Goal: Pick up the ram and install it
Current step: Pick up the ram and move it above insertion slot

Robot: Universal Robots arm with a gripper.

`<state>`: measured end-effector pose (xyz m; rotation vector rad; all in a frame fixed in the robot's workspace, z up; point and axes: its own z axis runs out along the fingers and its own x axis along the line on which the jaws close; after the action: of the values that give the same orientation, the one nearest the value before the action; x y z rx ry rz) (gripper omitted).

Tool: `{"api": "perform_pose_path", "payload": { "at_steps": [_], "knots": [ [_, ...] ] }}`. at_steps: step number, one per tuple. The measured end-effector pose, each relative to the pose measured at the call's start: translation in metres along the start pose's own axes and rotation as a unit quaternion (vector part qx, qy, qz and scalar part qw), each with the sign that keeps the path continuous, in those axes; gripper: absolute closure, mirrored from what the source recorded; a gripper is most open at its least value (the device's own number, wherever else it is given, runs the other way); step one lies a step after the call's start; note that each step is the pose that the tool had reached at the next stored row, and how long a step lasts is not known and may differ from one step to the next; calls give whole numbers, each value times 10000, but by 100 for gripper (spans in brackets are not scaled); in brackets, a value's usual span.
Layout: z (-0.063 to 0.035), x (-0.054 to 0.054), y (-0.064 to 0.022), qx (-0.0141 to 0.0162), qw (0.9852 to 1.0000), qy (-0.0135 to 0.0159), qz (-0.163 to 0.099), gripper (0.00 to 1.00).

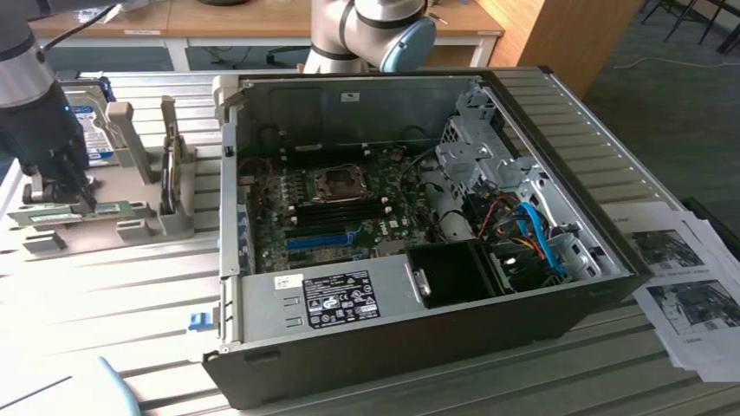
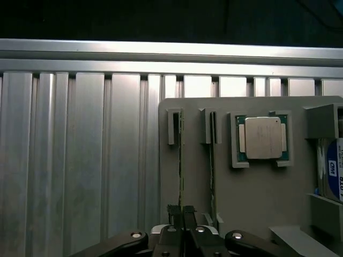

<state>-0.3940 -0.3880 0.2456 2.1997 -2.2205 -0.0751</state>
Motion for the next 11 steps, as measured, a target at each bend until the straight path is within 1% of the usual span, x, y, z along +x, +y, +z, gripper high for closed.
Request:
{"api": "perform_pose_path", "payload": {
  "at_steps": [11],
  "knots": [
    [-269,-6,12,0,10000,0,0,89]
  ]
}}
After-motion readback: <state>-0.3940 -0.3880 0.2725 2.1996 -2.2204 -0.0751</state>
